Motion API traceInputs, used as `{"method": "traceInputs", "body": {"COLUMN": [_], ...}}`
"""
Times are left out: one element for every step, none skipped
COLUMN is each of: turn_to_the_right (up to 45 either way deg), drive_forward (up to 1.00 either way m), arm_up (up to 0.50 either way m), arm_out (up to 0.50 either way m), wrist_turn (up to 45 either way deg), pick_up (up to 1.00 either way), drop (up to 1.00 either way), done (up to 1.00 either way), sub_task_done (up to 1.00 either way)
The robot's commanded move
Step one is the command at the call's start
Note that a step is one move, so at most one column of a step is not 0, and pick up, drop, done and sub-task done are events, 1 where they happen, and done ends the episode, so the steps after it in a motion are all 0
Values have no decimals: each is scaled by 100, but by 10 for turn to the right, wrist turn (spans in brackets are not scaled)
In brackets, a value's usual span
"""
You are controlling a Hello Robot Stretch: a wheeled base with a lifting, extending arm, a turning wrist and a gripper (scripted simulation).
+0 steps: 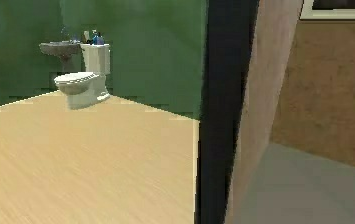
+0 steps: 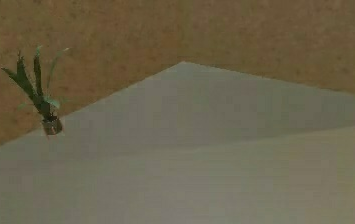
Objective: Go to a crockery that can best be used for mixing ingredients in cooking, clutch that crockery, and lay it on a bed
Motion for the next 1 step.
{"method": "traceInputs", "body": {"turn_to_the_right": [-450], "drive_forward": [0], "arm_up": [0], "arm_out": [0], "wrist_turn": [0], "pick_up": [0], "drop": [0], "done": [0], "sub_task_done": [0]}}
